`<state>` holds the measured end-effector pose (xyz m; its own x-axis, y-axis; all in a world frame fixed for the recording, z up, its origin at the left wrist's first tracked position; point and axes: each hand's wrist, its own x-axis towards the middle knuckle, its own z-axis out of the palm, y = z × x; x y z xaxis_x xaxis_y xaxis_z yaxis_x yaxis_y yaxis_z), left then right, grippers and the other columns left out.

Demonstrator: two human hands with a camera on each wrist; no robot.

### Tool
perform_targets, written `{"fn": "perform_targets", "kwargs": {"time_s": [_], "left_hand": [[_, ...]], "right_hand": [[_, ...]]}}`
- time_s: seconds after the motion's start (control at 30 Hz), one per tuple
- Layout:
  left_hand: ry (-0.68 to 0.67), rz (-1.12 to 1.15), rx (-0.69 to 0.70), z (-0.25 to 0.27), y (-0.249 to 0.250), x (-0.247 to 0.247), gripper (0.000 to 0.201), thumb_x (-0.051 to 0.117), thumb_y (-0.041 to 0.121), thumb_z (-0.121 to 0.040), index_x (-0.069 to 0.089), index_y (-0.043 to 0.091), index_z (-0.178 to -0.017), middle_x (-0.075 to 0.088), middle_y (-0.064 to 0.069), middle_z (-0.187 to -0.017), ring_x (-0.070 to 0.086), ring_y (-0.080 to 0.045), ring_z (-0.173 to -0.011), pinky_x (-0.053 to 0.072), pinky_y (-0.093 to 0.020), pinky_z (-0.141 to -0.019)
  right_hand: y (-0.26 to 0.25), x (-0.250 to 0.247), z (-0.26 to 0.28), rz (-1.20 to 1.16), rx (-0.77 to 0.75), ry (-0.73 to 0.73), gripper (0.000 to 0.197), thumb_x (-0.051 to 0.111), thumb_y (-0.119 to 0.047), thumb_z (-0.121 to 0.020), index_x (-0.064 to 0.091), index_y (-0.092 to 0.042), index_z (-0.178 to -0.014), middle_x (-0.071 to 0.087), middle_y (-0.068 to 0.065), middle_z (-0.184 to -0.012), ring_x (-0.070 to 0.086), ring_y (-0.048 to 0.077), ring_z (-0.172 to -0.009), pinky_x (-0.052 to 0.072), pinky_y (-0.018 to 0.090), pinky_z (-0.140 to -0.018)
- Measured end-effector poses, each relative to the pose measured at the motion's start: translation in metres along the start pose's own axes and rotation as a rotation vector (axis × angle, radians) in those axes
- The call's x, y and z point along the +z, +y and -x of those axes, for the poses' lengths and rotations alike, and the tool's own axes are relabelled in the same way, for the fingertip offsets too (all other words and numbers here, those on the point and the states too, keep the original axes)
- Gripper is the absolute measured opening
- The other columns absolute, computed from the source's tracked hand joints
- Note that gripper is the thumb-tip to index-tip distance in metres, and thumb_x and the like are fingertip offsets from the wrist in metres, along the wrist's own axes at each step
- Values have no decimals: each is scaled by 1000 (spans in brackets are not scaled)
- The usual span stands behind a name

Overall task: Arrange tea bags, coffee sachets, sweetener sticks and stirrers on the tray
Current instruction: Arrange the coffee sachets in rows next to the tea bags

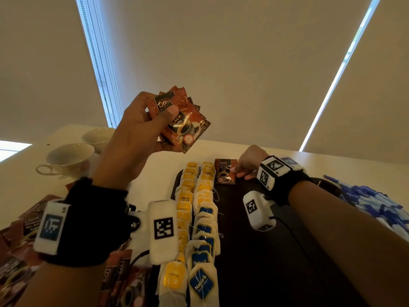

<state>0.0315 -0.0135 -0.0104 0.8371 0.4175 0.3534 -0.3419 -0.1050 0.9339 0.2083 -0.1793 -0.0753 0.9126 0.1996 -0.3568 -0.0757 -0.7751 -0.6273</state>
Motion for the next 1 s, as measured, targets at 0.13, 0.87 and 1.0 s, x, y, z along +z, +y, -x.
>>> {"fn": "perform_targets", "kwargs": {"time_s": [0.13, 0.87, 1.0], "left_hand": [[-3, -11, -3, 0, 0, 0, 7, 54, 21, -93, 47, 24, -91, 63, 3, -96, 69, -10, -75, 56, -25, -53], [-13, -15, -13, 0, 0, -4, 9, 53, 20, -94, 47, 23, -90, 63, 2, -96, 70, -8, -72, 55, -25, -53], [-29, -1, -2, 2, 1, -5, 8, 53, 19, -94, 46, 21, -90, 63, 0, -97, 70, -9, -74, 55, -26, -54]], "right_hand": [[0, 3, -2, -19, -25, 3, 11, 72, -5, -79, 62, -2, -77, 72, 12, -92, 67, 17, -75, 54, 29, -71], [-5, 5, 58, 57, -58, -129, 26, 47, -9, -96, 51, 5, -117, 63, 12, -90, 63, 16, -69, 54, 27, -68], [5, 17, 94, 70, 0, -373, 32, 42, -7, -97, 45, 3, -127, 64, 11, -89, 65, 14, -70, 55, 22, -60]]}}
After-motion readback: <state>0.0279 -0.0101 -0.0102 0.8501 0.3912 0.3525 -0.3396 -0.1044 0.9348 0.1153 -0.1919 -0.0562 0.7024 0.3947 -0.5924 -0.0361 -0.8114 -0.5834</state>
